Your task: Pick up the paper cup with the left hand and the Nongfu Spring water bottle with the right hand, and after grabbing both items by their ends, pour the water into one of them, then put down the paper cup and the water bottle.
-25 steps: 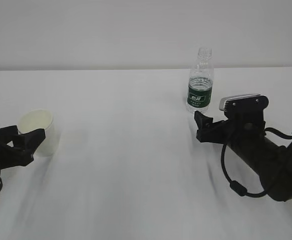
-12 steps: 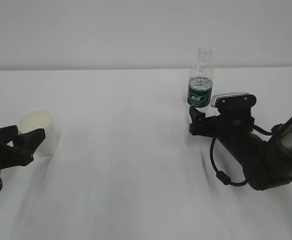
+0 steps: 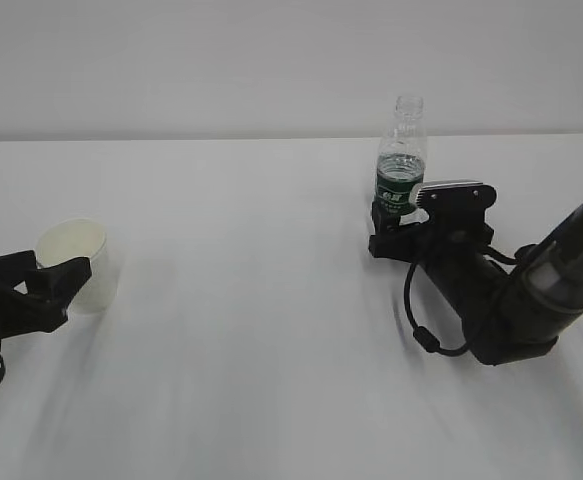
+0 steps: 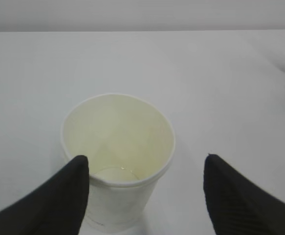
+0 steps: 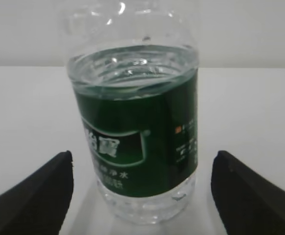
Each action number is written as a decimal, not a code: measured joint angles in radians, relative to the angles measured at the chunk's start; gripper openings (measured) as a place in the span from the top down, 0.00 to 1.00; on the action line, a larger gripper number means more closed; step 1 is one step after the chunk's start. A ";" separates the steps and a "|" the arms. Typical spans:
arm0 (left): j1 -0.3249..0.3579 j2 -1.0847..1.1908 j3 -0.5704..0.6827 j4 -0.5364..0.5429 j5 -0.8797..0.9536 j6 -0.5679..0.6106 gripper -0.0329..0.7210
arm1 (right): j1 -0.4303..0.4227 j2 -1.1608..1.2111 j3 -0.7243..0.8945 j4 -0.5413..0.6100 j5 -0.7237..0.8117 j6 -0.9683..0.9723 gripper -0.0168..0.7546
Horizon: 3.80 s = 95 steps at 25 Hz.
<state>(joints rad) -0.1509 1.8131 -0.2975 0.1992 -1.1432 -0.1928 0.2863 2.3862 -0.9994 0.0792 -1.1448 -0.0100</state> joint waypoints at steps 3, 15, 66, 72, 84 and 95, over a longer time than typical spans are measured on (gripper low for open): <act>0.000 0.000 0.000 0.000 0.000 0.002 0.26 | 0.000 0.004 -0.015 0.011 0.000 0.002 0.12; 0.000 0.000 0.000 0.000 0.000 0.002 0.26 | -0.006 0.004 -0.040 0.025 0.000 0.010 0.14; 0.000 0.000 0.000 0.000 0.000 0.002 0.26 | -0.017 0.004 -0.046 -0.002 0.000 0.026 0.21; 0.000 0.000 0.000 0.000 0.000 0.002 0.26 | -0.017 0.004 -0.046 -0.003 0.000 0.010 0.21; 0.000 0.000 0.000 0.000 0.000 0.002 0.26 | -0.017 0.004 -0.046 -0.003 0.000 0.010 0.21; 0.000 0.000 0.000 0.000 0.000 0.002 0.26 | -0.017 -0.035 -0.008 -0.003 0.000 -0.049 0.21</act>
<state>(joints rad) -0.1509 1.8131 -0.2975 0.1992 -1.1432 -0.1912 0.2697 2.3509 -1.0075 0.0758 -1.1451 -0.0590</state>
